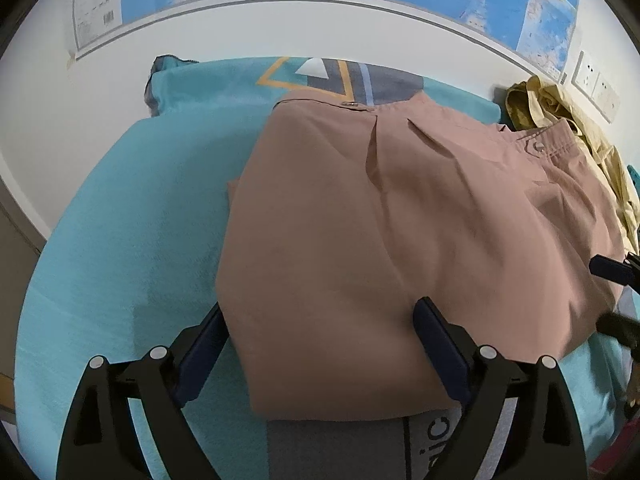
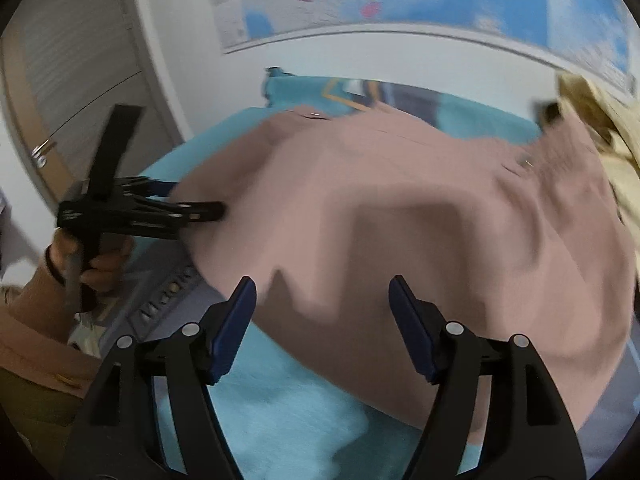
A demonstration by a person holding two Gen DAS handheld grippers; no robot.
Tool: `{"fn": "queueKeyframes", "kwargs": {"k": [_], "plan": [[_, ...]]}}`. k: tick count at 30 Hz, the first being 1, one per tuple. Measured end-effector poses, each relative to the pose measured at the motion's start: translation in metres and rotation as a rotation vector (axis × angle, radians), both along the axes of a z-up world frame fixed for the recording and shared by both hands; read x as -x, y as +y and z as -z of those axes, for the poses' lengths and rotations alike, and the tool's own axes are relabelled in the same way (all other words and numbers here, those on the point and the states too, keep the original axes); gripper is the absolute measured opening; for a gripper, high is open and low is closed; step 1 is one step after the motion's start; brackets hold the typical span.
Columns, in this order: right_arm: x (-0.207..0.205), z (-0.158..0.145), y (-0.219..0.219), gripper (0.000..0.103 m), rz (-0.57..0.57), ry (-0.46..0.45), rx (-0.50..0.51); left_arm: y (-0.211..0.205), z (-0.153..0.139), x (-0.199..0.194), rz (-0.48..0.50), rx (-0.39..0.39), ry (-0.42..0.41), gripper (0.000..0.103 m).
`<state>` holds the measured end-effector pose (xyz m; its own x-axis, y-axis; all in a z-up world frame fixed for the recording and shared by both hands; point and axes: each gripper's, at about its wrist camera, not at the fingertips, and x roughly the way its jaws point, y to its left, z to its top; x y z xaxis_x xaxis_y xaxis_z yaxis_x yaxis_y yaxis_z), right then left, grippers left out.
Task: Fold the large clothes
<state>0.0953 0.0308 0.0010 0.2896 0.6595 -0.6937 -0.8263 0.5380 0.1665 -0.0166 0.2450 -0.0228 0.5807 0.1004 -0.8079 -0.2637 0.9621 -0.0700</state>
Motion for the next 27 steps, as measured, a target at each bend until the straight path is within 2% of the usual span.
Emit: {"fn": "queueKeyframes", "kwargs": {"k": [3, 7, 13, 16, 20, 23, 27], "plan": [[0.001, 0.008, 0.018, 0.068, -0.044, 0.028, 0.020, -0.002, 0.000, -0.003, -0.004, -0.015, -0.005, 0.090], [-0.006, 0.026, 0.034, 0.069, -0.033, 0.050, 0.079, 0.000, 0.000, -0.009, -0.021, 0.006, 0.003, 0.091], [0.004, 0.007, 0.035, 0.069, -0.041, 0.036, 0.057, 0.003, -0.006, -0.006, -0.035, 0.004, 0.000, 0.091], [0.020, -0.008, 0.038, 0.072, -0.086, -0.015, 0.036, 0.004, -0.015, 0.003, -0.046, -0.018, -0.027, 0.090], [0.043, -0.016, 0.056, 0.081, -0.184, -0.093, 0.045, 0.013, -0.023, 0.019, -0.072, 0.029, -0.052, 0.090], [0.056, -0.005, 0.076, 0.081, -0.239, -0.158, 0.119, 0.019, -0.027, 0.034, -0.092, 0.049, -0.065, 0.090], [0.060, 0.015, 0.094, 0.080, -0.257, -0.202, 0.197, 0.022, -0.030, 0.051, -0.103, 0.054, -0.068, 0.090]]}}
